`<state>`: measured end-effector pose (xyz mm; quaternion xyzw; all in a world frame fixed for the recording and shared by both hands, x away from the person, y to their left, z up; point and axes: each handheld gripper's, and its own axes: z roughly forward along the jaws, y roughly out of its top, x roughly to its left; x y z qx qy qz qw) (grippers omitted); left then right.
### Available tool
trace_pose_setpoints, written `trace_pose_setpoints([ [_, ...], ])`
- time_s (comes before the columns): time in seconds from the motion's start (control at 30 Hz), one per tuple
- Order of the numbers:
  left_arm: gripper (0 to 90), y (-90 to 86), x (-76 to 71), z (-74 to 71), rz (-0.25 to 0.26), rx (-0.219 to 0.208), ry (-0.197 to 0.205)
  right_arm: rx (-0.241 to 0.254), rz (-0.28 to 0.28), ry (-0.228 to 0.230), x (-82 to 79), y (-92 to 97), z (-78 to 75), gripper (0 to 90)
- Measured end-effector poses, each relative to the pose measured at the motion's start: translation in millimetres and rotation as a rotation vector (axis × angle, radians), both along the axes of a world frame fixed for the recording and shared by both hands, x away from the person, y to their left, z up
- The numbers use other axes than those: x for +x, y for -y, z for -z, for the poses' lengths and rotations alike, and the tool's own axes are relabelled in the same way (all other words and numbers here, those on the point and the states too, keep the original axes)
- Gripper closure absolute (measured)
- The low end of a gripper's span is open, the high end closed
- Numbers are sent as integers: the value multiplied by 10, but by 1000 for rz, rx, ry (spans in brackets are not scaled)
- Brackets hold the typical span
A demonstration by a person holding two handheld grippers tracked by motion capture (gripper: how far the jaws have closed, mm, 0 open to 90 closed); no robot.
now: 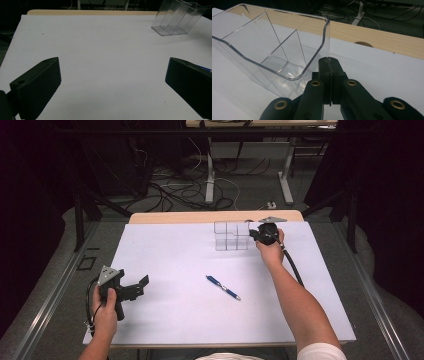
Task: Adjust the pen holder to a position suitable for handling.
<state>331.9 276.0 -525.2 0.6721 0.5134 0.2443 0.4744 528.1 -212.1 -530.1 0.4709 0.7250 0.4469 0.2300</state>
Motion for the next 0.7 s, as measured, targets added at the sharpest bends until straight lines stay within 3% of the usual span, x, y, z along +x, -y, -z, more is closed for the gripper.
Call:
trace_pose_setpoints([
  [0.27, 2, -4, -1, -2, -1, -3, 0, -27, -22, -8, 44, -180, -42, 900],
  [0.7, 2, -15, -6, -12, 2, -5, 2, -14, -35, -18, 66, -372, 3, 900],
])
